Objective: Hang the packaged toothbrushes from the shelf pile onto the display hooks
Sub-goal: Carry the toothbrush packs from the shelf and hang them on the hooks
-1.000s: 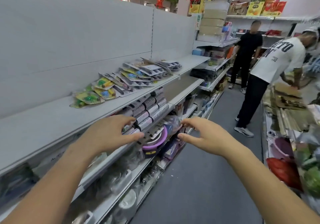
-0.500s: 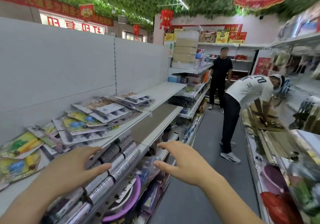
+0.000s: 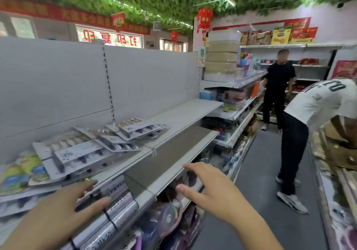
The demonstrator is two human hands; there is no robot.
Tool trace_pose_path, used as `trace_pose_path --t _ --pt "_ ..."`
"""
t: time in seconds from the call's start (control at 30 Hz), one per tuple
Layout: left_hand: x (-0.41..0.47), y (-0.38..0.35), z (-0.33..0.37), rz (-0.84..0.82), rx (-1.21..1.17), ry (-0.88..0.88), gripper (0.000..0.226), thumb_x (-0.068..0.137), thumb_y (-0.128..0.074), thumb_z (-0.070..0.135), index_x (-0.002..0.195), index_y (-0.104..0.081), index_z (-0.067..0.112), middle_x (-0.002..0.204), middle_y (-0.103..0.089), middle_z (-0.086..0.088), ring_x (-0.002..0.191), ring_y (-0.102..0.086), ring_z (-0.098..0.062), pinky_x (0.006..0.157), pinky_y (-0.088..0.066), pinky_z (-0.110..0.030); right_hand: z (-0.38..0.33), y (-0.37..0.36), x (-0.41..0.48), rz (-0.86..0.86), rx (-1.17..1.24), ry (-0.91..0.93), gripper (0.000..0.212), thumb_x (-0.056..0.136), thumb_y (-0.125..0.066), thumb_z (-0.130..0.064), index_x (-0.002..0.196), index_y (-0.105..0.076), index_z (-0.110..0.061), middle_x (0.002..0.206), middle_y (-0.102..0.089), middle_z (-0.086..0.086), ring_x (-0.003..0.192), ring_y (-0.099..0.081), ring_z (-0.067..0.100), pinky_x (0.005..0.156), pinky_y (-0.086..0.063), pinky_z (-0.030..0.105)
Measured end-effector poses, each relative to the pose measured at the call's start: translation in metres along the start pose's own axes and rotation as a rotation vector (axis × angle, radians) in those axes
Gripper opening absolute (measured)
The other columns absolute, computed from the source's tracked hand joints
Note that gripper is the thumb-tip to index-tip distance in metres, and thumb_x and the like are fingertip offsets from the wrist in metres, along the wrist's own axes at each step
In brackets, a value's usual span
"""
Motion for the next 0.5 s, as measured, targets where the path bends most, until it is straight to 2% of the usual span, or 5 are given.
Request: trace_pose_path --t 0.1,0.2,0.33,0.43,0.5 --pt "0.014 0.014 0.015 0.013 0.076 0.088 0.115 0.046 -0.015 0.111 0.141 -0.044 0.053 0.135 -0.056 0.023 0.112 -0.055 0.001 0.101 -0.048 -0.029 0.014 -0.013 0.039 -0.035 0.023 0.042 0.079 0.085 -0.032 -0.087 0.150 -0.035 -0.042 0.147 -0.042 -0.025 0.136 -0.038 -0.002 0.113 -0.034 0.026" --pt "0.037 0.017 -0.004 0.134 0.101 0.164 0.123 0.048 -0.014 0.111 0.143 -0.051 0.043 0.140 -0.059 0.016 0.113 -0.058 -0.005 0.100 -0.049 -0.031 0.021 -0.026 0.092 -0.076 0.049 0.082 0.079 0.085 -0.033 -0.086 0.150 -0.035 -0.042 0.147 -0.042 -0.025 0.135 -0.037 -0.003 0.113 -0.034 0.026" --pt "0.070 0.019 -0.035 0.257 -0.019 0.300 0.116 0.051 -0.024 0.110 0.134 -0.059 0.038 0.119 -0.068 0.012 0.102 -0.065 -0.014 0.093 -0.055 -0.045 0.026 -0.044 0.158 -0.104 0.041 0.124 0.082 0.083 -0.029 -0.088 0.150 -0.037 -0.040 0.145 -0.046 -0.023 0.131 -0.041 -0.003 0.110 -0.038 0.027" --pt "0.097 0.021 -0.042 0.331 -0.056 0.367 0.114 0.053 -0.021 0.110 0.129 -0.063 0.035 0.107 -0.068 0.012 0.087 -0.066 -0.013 0.083 -0.056 -0.042 0.035 -0.043 0.202 -0.153 0.056 0.104 0.085 0.080 -0.030 -0.089 0.148 -0.039 -0.040 0.143 -0.048 -0.023 0.130 -0.044 -0.003 0.109 -0.041 0.029" --pt "0.115 0.025 -0.038 0.355 -0.063 0.396 0.120 0.053 -0.015 0.108 0.129 -0.065 0.030 0.099 -0.065 0.015 0.085 -0.064 -0.015 0.083 -0.052 -0.040 0.040 -0.038 0.233 -0.128 0.085 0.083 0.084 0.079 -0.032 -0.087 0.147 -0.042 -0.038 0.143 -0.050 -0.021 0.129 -0.047 -0.001 0.108 -0.042 0.031"
Point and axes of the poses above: each hand's wrist, its own x-axis towards the middle knuckle, its own y-axis out of the back of the hand, z = x × y, the point moved 1 cm from there along x, towards the middle knuckle
